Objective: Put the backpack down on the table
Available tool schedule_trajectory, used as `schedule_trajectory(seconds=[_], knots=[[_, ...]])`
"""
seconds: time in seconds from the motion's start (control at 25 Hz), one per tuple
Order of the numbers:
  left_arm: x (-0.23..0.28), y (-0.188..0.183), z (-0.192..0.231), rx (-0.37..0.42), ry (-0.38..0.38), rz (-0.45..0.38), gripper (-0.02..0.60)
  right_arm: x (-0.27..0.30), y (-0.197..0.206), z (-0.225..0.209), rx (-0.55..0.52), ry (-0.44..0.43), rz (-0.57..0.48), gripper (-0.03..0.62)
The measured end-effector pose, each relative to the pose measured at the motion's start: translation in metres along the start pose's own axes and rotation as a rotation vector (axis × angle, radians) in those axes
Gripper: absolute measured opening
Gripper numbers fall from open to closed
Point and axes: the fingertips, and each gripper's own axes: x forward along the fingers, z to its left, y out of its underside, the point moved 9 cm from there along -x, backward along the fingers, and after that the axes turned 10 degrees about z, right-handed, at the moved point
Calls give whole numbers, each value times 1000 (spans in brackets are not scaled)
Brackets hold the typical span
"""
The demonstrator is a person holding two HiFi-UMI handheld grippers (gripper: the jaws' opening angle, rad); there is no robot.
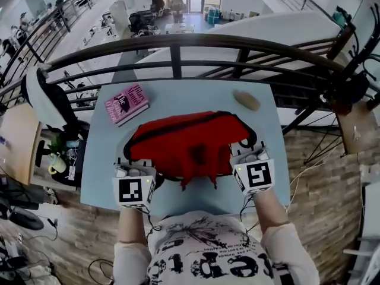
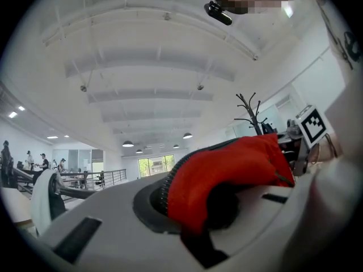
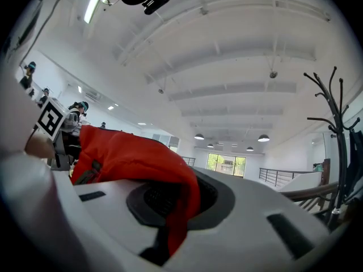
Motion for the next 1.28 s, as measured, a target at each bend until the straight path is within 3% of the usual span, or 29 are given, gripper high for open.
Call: schedule_trajectory(seconds=[0.4,0.76,1.08,1.28], knots=[[130,8,36,20,93,-24,25,99,1,-49,-49,87,38,20],[229,10,76,74,132,-27,25,193,0,-85,66,84,69,20],[231,40,88,47,130,-52,25,206,19,-67,9,82,90,20],[209,58,78,39,143,-11,25,185,36,-55,-15,85,105,23]])
